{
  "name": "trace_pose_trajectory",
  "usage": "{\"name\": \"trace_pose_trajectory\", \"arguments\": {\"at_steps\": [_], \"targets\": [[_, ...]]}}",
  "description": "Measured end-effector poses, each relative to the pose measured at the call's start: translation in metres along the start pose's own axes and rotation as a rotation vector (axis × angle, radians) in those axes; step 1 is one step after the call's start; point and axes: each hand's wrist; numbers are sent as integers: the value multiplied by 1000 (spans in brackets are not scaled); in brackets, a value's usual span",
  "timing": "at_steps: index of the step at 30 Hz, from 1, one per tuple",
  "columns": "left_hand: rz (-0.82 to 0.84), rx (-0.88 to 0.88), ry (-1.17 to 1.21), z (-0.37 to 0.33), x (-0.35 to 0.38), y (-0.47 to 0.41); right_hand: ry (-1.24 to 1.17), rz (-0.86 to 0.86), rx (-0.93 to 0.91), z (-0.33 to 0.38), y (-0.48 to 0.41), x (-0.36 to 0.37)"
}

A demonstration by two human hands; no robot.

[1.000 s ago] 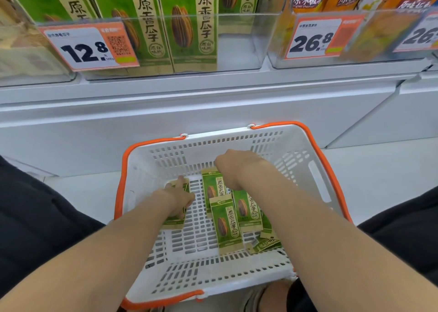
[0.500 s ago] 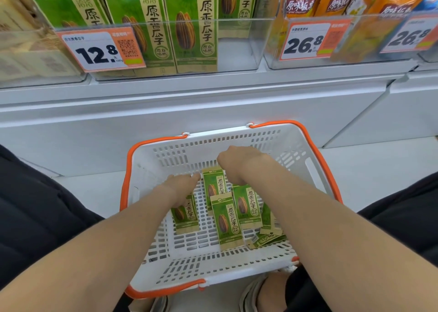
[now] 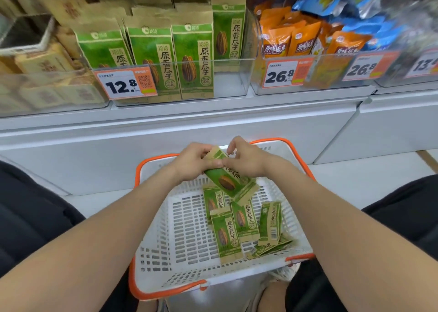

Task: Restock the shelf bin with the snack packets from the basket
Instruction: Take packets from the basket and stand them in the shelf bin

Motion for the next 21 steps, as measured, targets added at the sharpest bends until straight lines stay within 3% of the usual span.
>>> {"name": "trace_pose_trajectory", "arguments": {"at_steps": [4,12,17,21], "targets": [[-178,49,320,-33,-6,11,-380,-354,-127,17,14,-21],[-519,126,751,-97,1,23,-854,-710,-133,62,24,-35],[-602,283,469,-131,11,35,-1024,-812,-162,91,39,-59],[-847,371,273,-158,3,38,-855,-826,-293,105,47,-80]]}}
Point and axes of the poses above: each hand's wrist, its own y-axis away from the middle knuckle, its own x-axis out of the palm, z = x × y, and after that the axes turned 10 degrees about -x, right-handed
